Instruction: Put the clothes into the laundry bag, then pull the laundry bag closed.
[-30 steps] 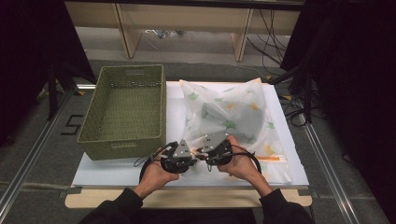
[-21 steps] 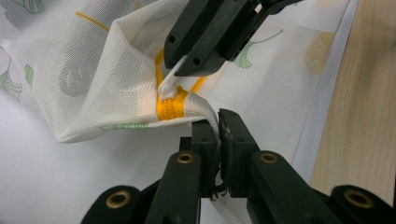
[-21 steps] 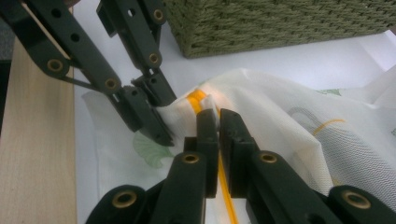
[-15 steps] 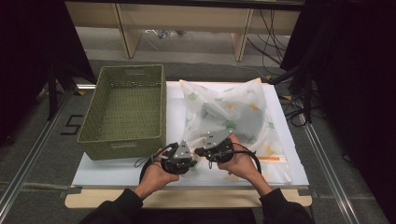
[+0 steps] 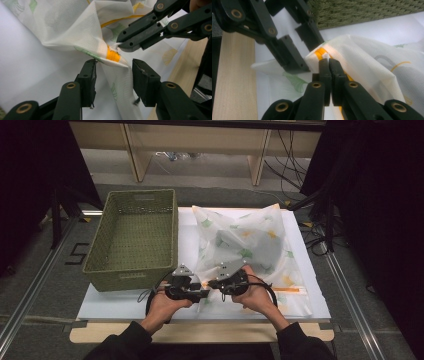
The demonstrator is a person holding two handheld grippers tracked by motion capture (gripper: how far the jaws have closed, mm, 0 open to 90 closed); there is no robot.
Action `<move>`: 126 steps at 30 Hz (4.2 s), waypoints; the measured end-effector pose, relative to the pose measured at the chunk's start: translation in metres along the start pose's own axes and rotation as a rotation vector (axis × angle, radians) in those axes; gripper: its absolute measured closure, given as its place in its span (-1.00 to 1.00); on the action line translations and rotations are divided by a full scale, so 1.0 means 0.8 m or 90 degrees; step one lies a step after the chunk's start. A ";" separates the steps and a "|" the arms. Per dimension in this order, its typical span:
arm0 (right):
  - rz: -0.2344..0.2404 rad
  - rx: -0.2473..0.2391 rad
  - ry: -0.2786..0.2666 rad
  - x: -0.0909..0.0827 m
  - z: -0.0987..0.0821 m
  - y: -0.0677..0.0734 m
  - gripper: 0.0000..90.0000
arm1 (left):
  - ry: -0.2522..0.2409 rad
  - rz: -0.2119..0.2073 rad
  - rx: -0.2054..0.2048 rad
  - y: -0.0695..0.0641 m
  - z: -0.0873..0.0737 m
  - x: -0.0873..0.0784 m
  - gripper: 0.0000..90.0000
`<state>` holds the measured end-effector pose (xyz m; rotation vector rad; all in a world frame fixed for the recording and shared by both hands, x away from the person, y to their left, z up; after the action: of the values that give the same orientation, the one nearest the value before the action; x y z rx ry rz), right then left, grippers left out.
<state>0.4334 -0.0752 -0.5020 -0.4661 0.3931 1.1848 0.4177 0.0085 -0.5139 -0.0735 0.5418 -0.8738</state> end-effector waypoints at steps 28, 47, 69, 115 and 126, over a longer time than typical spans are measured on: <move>-0.005 0.066 -0.062 0.001 0.008 -0.008 1.00 | 0.009 0.000 0.125 -0.001 0.000 0.003 0.90; -0.008 0.097 -0.049 0.010 0.005 -0.006 1.00 | -0.018 0.018 0.020 0.006 0.001 0.007 0.47; -0.035 0.170 -0.042 0.011 -0.006 -0.012 1.00 | -0.015 0.020 0.077 0.004 0.001 -0.003 0.91; -0.074 0.156 -0.023 0.003 -0.025 -0.024 1.00 | -0.016 0.002 0.091 -0.002 0.007 -0.022 0.91; -0.077 0.159 -0.018 0.001 -0.026 -0.022 1.00 | -0.021 0.008 0.096 -0.002 0.007 -0.026 0.91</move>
<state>0.4497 -0.0908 -0.5174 -0.2520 0.4753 1.0078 0.4085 0.0221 -0.5003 0.0529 0.4441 -0.8967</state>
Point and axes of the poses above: each handheld gripper's, and its own axes: x roughly forward along the jaws, z roughly out of its top, y roughly to its left, the point moved 9 cm from there along x, roughly forward along the jaws, and after that the axes turned 12 degrees about -y, right-handed, at the moved point
